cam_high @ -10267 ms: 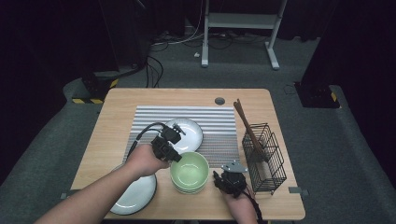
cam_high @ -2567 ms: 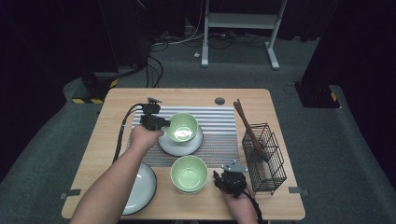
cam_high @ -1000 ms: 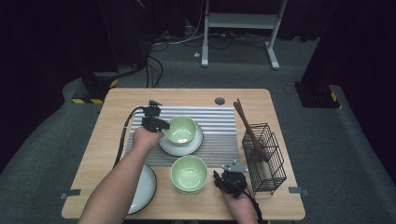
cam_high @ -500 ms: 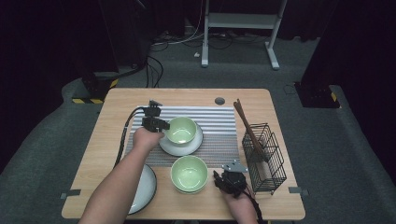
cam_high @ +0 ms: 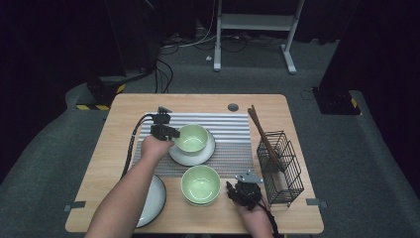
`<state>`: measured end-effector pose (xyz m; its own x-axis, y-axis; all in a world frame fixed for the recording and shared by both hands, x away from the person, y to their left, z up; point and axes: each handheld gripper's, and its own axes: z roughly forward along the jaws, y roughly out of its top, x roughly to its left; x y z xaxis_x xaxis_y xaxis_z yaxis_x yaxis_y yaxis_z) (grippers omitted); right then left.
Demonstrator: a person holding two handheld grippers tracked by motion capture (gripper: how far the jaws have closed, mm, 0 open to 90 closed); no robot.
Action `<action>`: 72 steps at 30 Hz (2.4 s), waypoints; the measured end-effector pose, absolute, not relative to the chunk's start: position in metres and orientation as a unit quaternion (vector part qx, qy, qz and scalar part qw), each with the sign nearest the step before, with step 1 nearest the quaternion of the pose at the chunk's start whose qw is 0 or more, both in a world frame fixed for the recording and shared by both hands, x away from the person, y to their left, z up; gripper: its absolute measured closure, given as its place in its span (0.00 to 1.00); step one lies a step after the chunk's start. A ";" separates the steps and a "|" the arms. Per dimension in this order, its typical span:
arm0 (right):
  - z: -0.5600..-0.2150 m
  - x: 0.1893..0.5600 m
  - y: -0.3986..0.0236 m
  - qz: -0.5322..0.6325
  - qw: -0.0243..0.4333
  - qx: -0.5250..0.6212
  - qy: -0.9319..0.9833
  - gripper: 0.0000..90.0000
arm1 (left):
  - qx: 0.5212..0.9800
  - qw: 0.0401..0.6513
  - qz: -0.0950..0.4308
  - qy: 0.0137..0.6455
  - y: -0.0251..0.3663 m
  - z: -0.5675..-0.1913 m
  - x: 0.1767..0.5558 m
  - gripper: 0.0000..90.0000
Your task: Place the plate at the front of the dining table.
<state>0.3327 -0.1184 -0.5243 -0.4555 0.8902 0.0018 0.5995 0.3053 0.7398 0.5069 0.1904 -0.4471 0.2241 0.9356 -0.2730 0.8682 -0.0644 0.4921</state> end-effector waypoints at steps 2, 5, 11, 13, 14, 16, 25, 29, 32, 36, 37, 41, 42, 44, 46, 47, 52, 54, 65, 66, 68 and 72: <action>-0.524 0.333 -0.118 0.345 0.211 0.477 0.780 0.51 | 0.731 0.287 0.059 0.617 0.190 -0.447 0.507 0.94; -0.524 0.333 -0.119 0.345 0.212 0.474 0.781 0.51 | 0.730 0.290 0.057 0.616 0.188 -0.447 0.506 0.94; -0.524 0.333 -0.118 0.345 0.212 0.474 0.782 0.51 | 0.729 0.289 0.063 0.618 0.187 -0.447 0.505 0.94; -0.524 0.333 -0.118 0.345 0.212 0.476 0.781 0.51 | 0.729 0.289 0.064 0.618 0.186 -0.447 0.505 0.94; -0.524 0.333 -0.118 0.345 0.211 0.477 0.780 0.51 | 0.728 0.289 0.064 0.618 0.187 -0.447 0.505 0.94; -0.524 0.333 -0.118 0.345 0.212 0.475 0.781 0.51 | 0.729 0.287 0.066 0.618 0.186 -0.447 0.505 0.94; -0.524 0.333 -0.118 0.345 0.213 0.474 0.782 0.51 | 0.729 0.283 0.069 0.619 0.188 -0.447 0.504 0.94; -0.524 0.333 -0.118 0.344 0.213 0.474 0.782 0.51 | 0.729 0.284 0.069 0.619 0.190 -0.447 0.504 0.93; -0.524 0.333 -0.118 0.344 0.213 0.474 0.782 0.51 | 0.728 0.292 0.069 0.617 0.190 -0.445 0.503 0.89; -0.524 0.333 -0.118 0.344 0.212 0.477 0.781 0.51 | 0.728 0.296 0.080 0.613 0.191 -0.441 0.502 0.79; -0.524 0.333 -0.118 0.344 0.212 0.477 0.781 0.51 | 0.730 0.295 0.084 0.611 0.191 -0.440 0.502 0.77; -0.524 0.333 -0.118 0.344 0.212 0.476 0.781 0.51 | 0.734 0.295 0.091 0.605 0.191 -0.437 0.498 0.70; -0.524 0.333 -0.117 0.344 0.211 0.477 0.781 0.51 | 0.736 0.290 0.098 0.604 0.190 -0.437 0.497 0.68; -0.524 0.333 -0.118 0.344 0.212 0.477 0.781 0.51 | 0.740 0.285 0.105 0.600 0.187 -0.437 0.495 0.65; -0.524 0.333 -0.118 0.344 0.213 0.474 0.782 0.51 | 0.746 0.282 0.114 0.593 0.184 -0.436 0.491 0.62; -0.524 0.333 -0.118 0.344 0.213 0.475 0.782 0.51 | 0.748 0.283 0.116 0.590 0.183 -0.435 0.490 0.60; -0.524 0.333 -0.117 0.343 0.212 0.476 0.782 0.51 | 0.750 0.289 0.135 0.579 0.182 -0.429 0.481 0.56; -0.524 0.333 -0.117 0.342 0.212 0.475 0.782 0.51 | 0.753 0.288 0.140 0.574 0.182 -0.427 0.478 0.54; -0.524 0.333 -0.117 0.341 0.215 0.474 0.783 0.51 | 0.761 0.283 0.146 0.566 0.183 -0.426 0.462 0.47; -0.524 0.334 -0.117 0.341 0.215 0.473 0.783 0.51 | 0.762 0.284 0.145 0.564 0.183 -0.425 0.461 0.47; -0.524 0.334 -0.117 0.341 0.216 0.473 0.783 0.51 | 0.763 0.287 0.143 0.561 0.184 -0.424 0.459 0.45; -0.524 0.334 -0.117 0.341 0.216 0.473 0.783 0.51 | 0.765 0.290 0.141 0.558 0.185 -0.423 0.453 0.40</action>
<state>0.3336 -0.1171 -0.5244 -0.4595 0.8880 -0.0158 0.5938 0.3204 0.7380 0.4527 0.1846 -0.4235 0.3379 0.9349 -0.1086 0.7714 -0.2090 0.6010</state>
